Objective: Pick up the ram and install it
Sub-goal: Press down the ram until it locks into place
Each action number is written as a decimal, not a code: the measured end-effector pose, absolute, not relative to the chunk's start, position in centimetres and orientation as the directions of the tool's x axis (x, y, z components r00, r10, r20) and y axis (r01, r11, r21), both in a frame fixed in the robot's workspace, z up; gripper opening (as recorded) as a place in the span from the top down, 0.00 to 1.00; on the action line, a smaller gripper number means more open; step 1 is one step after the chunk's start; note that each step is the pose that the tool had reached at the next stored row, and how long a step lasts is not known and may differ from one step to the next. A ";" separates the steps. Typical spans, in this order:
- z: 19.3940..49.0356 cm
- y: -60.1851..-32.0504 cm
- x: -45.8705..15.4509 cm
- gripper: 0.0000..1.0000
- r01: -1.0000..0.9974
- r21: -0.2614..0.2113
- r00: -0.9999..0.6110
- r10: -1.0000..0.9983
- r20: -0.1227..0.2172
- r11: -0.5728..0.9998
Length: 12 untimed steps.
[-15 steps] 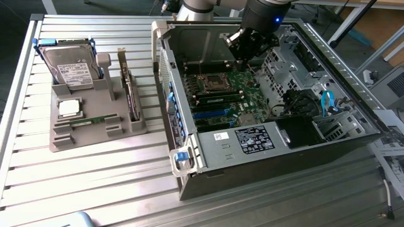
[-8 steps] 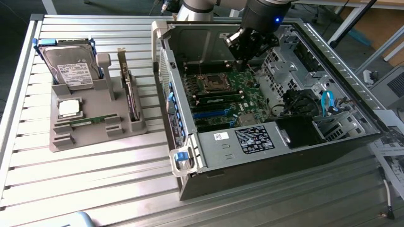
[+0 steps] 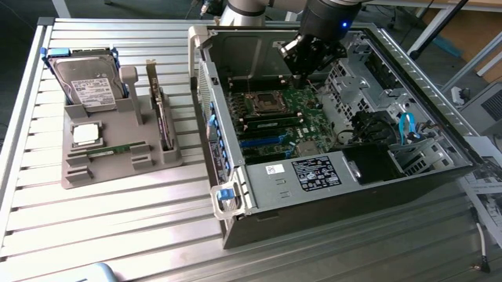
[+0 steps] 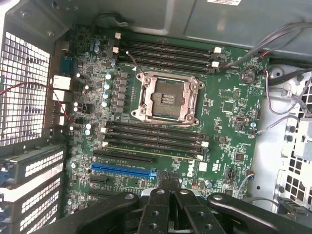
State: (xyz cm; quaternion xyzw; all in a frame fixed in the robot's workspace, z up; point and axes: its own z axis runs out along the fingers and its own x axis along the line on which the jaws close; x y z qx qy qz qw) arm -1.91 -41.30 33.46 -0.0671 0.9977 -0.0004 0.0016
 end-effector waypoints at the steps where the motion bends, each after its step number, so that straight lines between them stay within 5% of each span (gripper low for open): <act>1: 33.5 -41.3 -1.9 0.89 -0.134 -0.001 -0.991 -0.134 -0.002 0.991; 12: 33.5 -41.3 -1.9 0.89 -0.116 0.001 -0.993 -0.116 0.010 0.993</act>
